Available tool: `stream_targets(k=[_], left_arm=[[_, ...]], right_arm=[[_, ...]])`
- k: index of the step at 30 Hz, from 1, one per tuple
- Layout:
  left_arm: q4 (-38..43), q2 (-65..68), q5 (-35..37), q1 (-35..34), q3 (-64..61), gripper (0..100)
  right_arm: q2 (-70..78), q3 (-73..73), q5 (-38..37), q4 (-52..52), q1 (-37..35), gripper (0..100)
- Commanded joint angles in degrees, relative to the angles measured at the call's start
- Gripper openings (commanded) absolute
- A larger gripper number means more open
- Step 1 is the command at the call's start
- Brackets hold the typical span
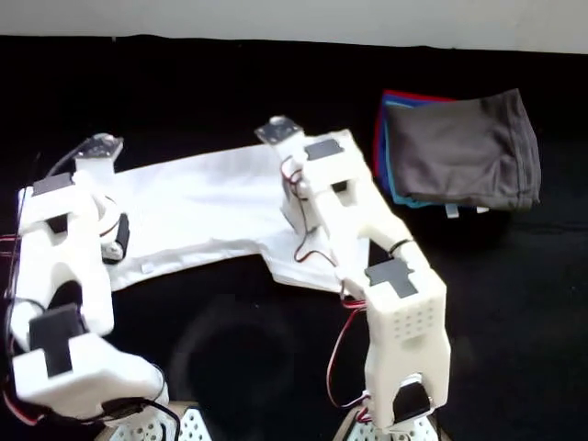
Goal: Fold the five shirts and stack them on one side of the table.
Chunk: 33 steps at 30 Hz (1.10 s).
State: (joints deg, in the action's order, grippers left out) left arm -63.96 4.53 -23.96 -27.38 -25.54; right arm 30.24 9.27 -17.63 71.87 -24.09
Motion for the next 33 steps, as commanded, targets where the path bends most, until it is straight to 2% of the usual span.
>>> stream_targets(k=[1,5,8,13,17,21,25,29,33], left_arm=[[0.6,4.7,-0.1,-0.4,1.7,1],[-0.5,5.5,-0.1,-0.5,1.4,1],[-4.0,3.4,-0.2,-0.4,1.8,1],[-7.0,-0.9,-0.5,-0.3,-1.4,1],[-3.1,-1.8,-2.0,0.0,-7.2,1],[-2.2,-2.0,-2.0,-0.4,-9.8,1],[-2.3,-2.1,-2.0,-0.4,-10.1,1],[-2.3,-2.1,-2.0,-0.4,-10.0,1],[-2.3,-2.1,-1.8,-0.4,-10.1,1]], right_arm=[[-3.7,-0.9,0.3,0.4,4.6,0.9],[-3.8,-0.9,-1.3,4.6,7.2,0.9],[-3.9,-0.6,-4.7,8.2,7.2,0.9],[-8.2,-0.2,-4.6,9.9,5.7,0.9],[-15.9,-0.1,-4.5,9.0,-0.2,0.9],[-18.5,-0.5,-4.5,3.4,-8.7,0.9],[-13.8,-0.7,-4.5,-4.9,-14.4,0.9],[-6.6,0.6,-4.5,-8.2,-17.0,0.9],[-3.0,5.1,1.8,-8.0,-19.0,0.9]])
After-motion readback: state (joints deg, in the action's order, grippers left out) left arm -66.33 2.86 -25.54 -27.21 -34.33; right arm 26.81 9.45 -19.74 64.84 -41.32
